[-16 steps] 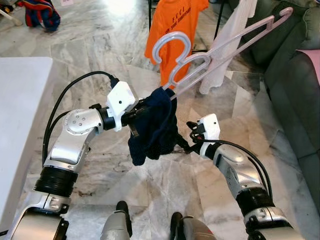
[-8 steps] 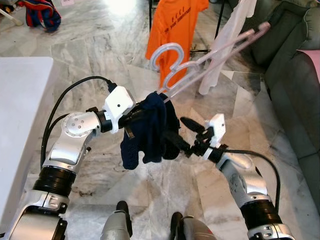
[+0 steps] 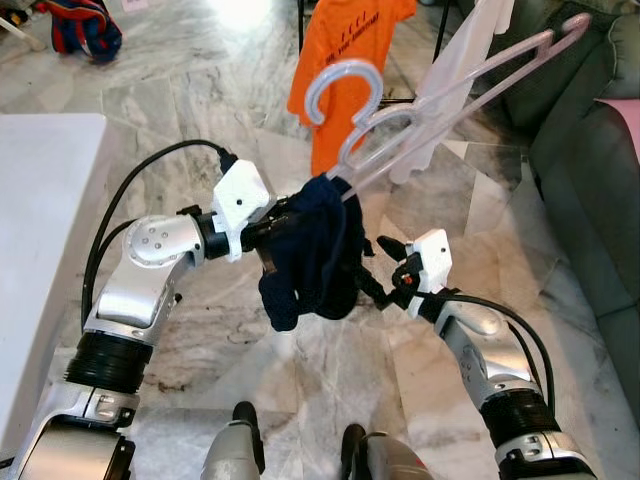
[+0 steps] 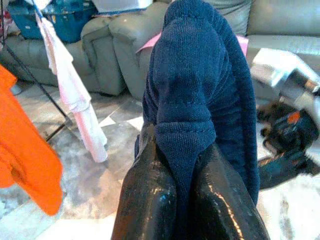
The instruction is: Hang hanger
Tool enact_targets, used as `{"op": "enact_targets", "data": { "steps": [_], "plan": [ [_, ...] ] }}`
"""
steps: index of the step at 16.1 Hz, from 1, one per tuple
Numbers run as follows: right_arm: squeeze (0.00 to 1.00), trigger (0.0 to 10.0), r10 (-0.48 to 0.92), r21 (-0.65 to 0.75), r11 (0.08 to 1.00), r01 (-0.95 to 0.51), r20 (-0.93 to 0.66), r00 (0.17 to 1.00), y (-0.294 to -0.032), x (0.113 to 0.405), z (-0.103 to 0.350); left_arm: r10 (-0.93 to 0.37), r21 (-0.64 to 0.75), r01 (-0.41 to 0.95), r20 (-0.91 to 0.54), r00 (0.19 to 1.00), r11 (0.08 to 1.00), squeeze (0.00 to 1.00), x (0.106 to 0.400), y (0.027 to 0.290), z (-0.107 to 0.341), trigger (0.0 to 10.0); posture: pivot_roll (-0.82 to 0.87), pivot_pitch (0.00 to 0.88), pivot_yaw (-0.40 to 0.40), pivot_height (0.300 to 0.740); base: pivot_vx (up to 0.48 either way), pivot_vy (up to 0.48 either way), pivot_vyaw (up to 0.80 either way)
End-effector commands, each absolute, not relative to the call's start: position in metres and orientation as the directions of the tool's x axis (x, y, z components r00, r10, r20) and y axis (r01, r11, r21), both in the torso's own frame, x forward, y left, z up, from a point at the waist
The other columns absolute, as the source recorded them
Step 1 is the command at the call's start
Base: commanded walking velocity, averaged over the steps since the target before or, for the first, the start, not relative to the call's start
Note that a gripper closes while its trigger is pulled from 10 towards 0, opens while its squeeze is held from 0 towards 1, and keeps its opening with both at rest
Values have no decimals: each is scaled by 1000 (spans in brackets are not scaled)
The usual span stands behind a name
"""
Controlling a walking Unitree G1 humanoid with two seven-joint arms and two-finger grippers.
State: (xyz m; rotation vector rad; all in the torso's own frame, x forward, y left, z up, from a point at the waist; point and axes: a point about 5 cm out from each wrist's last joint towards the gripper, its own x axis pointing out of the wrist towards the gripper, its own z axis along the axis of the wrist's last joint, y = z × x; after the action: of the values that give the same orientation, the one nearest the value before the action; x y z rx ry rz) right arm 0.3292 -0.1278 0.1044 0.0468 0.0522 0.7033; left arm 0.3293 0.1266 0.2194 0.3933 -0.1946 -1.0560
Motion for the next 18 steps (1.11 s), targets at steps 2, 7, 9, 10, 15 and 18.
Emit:
{"op": "enact_targets", "data": {
  "steps": [2,7,9,10,15,18],
  "plan": [
    [0,10000,632,62,775,-629,-78,771,-127,329,94,-893,425,806,15,450,413,0,323,123,233,0,51,298,-37,740,0,0,0],
    [0,10000,569,76,821,-566,-201,797,-131,330,73,-892,417,797,87,444,437,0,321,119,254,0,55,297,-37,740,0,0,0],
    [0,10000,511,49,854,-518,-265,818,-143,330,64,-875,423,776,99,474,468,0,324,124,257,0,54,297,-38,740,0,0,0],
    [0,10000,495,47,863,-503,-279,823,-147,329,62,-872,425,772,100,479,473,0,325,124,257,0,53,296,-38,740,0,0,0],
    [0,0,314,-6,943,-334,-325,892,-188,331,58,-864,419,765,110,492,489,0,325,127,260,0,53,291,-41,740,0,0,0],
    [0,0,200,-44,975,-216,-231,952,-219,342,84,-861,416,771,66,504,483,0,325,131,240,0,51,287,-42,740,0,0,0]
  ]
}}
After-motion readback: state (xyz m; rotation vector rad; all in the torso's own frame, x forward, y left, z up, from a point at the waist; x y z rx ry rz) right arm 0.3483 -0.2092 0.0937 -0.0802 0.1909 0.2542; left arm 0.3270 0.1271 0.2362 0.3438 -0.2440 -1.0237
